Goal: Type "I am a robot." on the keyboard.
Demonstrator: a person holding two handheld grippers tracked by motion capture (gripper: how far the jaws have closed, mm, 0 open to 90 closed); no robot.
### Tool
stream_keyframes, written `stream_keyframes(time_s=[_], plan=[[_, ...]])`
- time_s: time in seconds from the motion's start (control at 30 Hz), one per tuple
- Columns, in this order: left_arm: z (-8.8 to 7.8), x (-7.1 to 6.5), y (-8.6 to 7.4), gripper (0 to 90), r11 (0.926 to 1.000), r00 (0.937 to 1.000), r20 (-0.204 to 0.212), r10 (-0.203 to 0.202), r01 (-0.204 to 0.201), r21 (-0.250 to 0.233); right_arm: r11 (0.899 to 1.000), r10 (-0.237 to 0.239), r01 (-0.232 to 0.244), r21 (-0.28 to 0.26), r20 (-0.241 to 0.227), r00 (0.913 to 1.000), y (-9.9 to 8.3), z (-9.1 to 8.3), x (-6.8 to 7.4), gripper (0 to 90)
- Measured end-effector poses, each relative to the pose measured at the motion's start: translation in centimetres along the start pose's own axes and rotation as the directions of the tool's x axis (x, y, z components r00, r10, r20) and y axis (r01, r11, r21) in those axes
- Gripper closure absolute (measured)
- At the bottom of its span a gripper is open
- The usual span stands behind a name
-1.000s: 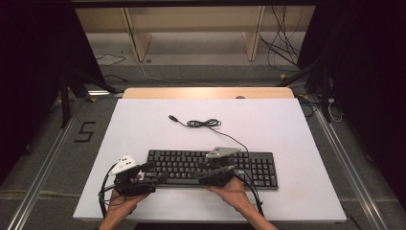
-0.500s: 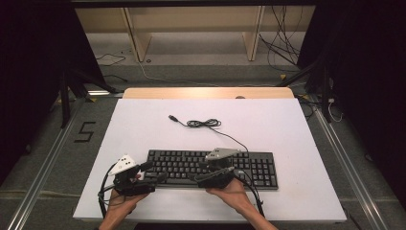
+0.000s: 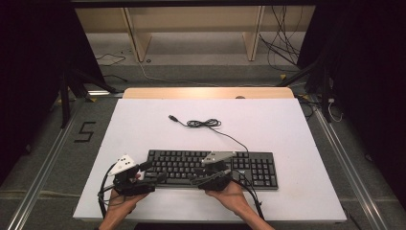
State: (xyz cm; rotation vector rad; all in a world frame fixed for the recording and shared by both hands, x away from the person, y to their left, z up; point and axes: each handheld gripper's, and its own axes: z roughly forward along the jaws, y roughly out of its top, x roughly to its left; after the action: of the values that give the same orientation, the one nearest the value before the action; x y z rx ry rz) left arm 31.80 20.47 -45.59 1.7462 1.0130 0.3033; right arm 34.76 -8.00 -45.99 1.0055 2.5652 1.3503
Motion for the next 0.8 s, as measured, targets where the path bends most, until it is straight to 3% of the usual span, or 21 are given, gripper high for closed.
stream_keyframes(time_s=[0.37, 0.8], plan=[[0.0, 0.0, 0.0, 23.5, 1.0, 1.0, -0.001, 0.004, -0.004, -0.003, 0.999, -0.025, 0.024, 0.039, 0.006, 0.9997, -0.4, 0.7, 0.3, 89.0], [0.0, 0.1, 0.0, 23.6, 1.0, 1.0, -0.008, 0.001, -0.001, -0.005, 0.996, -0.027, 0.025, 0.085, 0.019, 0.9995, -0.9, 1.7, 0.2, 90.0]])
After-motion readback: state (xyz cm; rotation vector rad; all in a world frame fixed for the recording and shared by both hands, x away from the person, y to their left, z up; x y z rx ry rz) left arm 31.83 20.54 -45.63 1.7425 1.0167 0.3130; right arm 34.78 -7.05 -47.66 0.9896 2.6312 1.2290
